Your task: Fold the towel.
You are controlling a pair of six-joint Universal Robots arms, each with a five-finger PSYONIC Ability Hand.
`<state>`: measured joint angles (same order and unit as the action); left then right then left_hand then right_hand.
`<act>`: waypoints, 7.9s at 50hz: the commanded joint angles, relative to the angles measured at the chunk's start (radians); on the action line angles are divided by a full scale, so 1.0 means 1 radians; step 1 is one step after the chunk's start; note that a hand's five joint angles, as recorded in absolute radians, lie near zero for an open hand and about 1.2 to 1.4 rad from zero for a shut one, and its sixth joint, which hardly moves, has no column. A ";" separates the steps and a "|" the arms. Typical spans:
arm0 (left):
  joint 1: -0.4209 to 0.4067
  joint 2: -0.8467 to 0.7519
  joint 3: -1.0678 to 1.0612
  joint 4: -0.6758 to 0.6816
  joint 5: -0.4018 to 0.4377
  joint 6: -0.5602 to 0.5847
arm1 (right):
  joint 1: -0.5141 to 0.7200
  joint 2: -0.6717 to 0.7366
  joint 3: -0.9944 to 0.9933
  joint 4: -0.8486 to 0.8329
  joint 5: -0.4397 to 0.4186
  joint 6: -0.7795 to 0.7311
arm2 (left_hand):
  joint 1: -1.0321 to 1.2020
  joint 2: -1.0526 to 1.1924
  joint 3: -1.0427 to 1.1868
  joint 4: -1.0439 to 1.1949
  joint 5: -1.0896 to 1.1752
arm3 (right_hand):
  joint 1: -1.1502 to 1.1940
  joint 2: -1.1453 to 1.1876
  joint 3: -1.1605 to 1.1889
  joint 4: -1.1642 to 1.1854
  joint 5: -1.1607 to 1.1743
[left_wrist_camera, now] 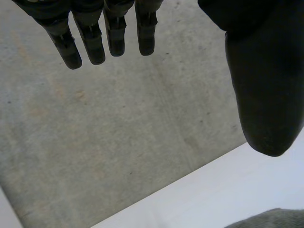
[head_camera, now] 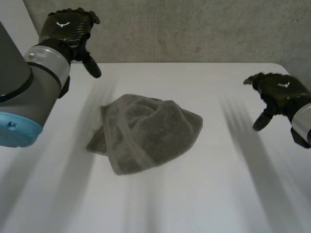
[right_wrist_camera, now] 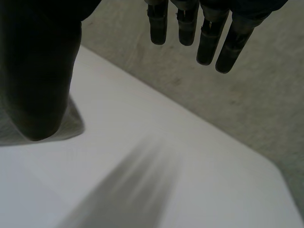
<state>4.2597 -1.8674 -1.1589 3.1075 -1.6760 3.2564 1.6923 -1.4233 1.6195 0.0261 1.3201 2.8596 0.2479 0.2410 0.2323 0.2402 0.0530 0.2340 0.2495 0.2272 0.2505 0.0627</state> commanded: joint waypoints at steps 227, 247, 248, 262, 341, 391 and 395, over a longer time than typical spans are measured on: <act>-0.425 -0.431 -0.209 0.211 0.153 0.072 | -0.467 0.116 0.040 0.124 -0.412 -0.329 | -0.052 -0.045 -0.058 -0.066 -0.032 | -0.059 -0.075 -0.053 -0.076 -0.063; -0.432 -0.518 -0.107 0.114 0.154 0.072 | -0.465 0.116 0.083 0.132 -0.421 -0.325 | 0.426 0.433 -0.058 -0.066 0.446 | -0.059 -0.075 -0.053 -0.076 -0.063; -0.432 -0.518 -0.107 0.114 0.154 0.072 | -0.465 0.116 0.086 0.132 -0.420 -0.327 | 0.427 0.433 -0.058 -0.066 0.447 | -0.059 -0.075 -0.053 -0.076 -0.063; -0.429 -0.469 -0.100 0.108 0.151 0.065 | -0.462 0.118 0.106 0.132 -0.421 -0.335 | 1.148 1.155 -0.058 -0.066 1.169 | -0.059 -0.075 -0.053 -0.076 -0.063; -0.155 -0.292 -0.378 0.273 0.130 0.077 | 0.095 0.007 0.177 0.112 -0.292 -0.161 | 0.371 0.378 -0.058 -0.066 0.391 | -0.059 -0.075 -0.053 -0.076 -0.063; 0.009 -0.073 -0.433 0.280 0.139 0.124 | 0.101 0.178 0.172 -0.008 -0.036 -0.482 | 1.148 1.155 -0.058 -0.066 1.169 | 0.559 0.543 -0.053 -0.076 0.555; 0.031 -0.072 -0.426 0.280 0.136 0.124 | 0.034 0.083 0.174 0.034 -0.042 -0.500 | 1.148 1.155 -0.058 -0.066 1.169 | 0.553 0.537 -0.053 -0.076 0.549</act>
<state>4.2578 -1.9413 -1.5940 3.3870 -1.5371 3.3816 1.8230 -1.2315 1.7916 0.0152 1.2903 2.3861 1.2881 1.3054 0.2323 0.2401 1.1361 0.7689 0.7616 0.2272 0.2505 0.6030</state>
